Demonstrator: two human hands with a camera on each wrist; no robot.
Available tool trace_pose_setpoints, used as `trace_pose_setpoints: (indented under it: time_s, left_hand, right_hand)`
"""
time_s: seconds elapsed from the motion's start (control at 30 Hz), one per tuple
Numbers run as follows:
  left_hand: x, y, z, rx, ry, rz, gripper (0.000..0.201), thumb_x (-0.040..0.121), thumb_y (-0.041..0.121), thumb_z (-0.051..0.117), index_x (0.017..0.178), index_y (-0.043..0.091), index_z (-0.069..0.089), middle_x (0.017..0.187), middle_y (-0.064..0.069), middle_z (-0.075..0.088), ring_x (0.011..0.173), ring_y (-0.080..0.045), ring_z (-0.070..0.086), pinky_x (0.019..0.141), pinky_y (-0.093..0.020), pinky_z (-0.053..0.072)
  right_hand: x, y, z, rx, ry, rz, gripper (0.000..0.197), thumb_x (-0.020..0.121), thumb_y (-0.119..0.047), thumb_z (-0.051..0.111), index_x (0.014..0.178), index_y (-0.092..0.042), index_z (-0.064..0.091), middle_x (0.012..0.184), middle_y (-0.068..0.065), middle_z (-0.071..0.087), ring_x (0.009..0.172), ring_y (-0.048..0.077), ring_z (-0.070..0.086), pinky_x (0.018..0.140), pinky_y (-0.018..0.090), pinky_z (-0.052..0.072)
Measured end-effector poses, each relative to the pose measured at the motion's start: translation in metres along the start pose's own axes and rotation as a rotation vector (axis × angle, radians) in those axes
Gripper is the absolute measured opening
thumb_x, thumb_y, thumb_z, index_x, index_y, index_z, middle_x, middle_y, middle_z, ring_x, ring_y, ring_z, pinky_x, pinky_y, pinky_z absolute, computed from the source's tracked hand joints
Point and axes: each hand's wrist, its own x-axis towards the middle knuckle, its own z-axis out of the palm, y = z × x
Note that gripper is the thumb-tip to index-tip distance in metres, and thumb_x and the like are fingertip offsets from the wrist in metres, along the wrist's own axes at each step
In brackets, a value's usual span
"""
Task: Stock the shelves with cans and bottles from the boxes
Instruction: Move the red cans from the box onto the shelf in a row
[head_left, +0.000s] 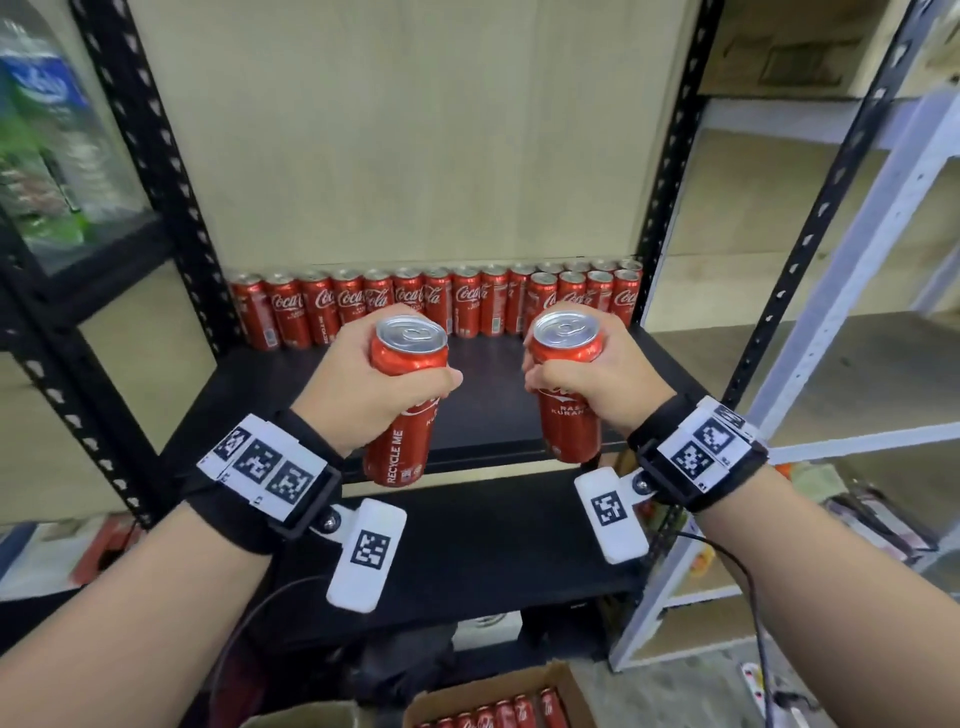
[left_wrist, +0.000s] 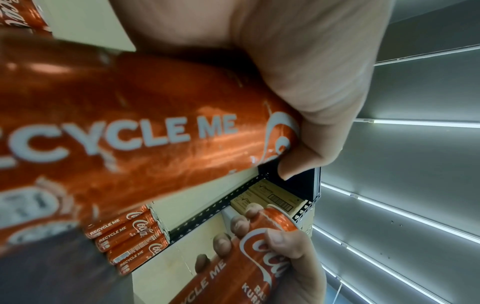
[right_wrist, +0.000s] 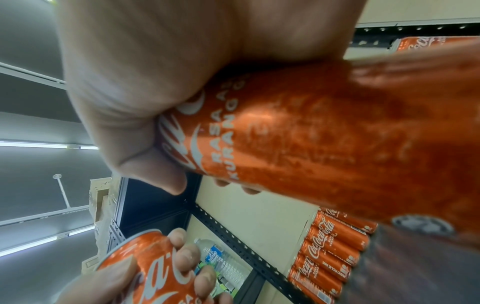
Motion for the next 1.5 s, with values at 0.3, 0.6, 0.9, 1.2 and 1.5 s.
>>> trace_pose_setpoints:
  time_s: [0.3, 0.6, 0.9, 1.2, 1.5]
  left_hand:
    - [0.044, -0.039, -0.004, -0.022, -0.015, -0.064, 0.035, 0.066, 0.014, 0.089, 0.092, 0.012, 0.065, 0.092, -0.013, 0.075, 0.087, -0.027, 0.073, 0.084, -0.041, 0.059]
    - [0.097, -0.106, 0.039, 0.005, 0.088, -0.155, 0.032, 0.072, 0.004, 0.087, 0.093, 0.014, 0.065, 0.088, -0.006, 0.076, 0.087, -0.021, 0.073, 0.087, -0.041, 0.058]
    - [0.151, -0.154, 0.089, -0.019, 0.161, -0.247, 0.035, 0.071, -0.002, 0.085, 0.096, 0.008, 0.064, 0.089, -0.007, 0.075, 0.087, -0.018, 0.073, 0.086, -0.036, 0.056]
    - [0.159, -0.193, 0.117, -0.026, 0.165, -0.222, 0.038, 0.07, -0.006, 0.084, 0.099, 0.004, 0.061, 0.09, -0.012, 0.072, 0.086, -0.021, 0.071, 0.084, -0.035, 0.056]
    - [0.153, -0.187, 0.104, 0.059, 0.042, -0.243, 0.047, 0.07, 0.015, 0.092, 0.107, 0.019, 0.064, 0.102, -0.002, 0.072, 0.096, -0.018, 0.07, 0.089, -0.034, 0.056]
  right_hand:
    - [0.038, 0.038, 0.008, 0.034, 0.089, 0.036, 0.028, 0.068, 0.009, 0.075, 0.092, 0.01, 0.06, 0.08, 0.014, 0.069, 0.077, 0.025, 0.068, 0.08, 0.039, 0.057]
    - [0.093, 0.117, -0.026, 0.095, -0.011, 0.067, 0.031, 0.063, 0.006, 0.077, 0.09, 0.007, 0.06, 0.08, 0.013, 0.069, 0.076, 0.025, 0.067, 0.078, 0.04, 0.057]
    - [0.135, 0.184, -0.06, 0.122, -0.115, 0.111, 0.029, 0.069, 0.012, 0.077, 0.093, 0.005, 0.061, 0.083, 0.007, 0.07, 0.081, 0.019, 0.067, 0.08, 0.034, 0.055]
    - [0.137, 0.228, -0.066, 0.219, -0.17, 0.108, 0.034, 0.066, 0.007, 0.076, 0.096, 0.001, 0.061, 0.085, 0.007, 0.07, 0.083, 0.021, 0.067, 0.08, 0.036, 0.053]
    - [0.131, 0.219, -0.078, 0.062, -0.275, 0.153, 0.051, 0.071, -0.012, 0.088, 0.115, -0.011, 0.062, 0.102, 0.005, 0.073, 0.095, 0.019, 0.07, 0.088, 0.035, 0.055]
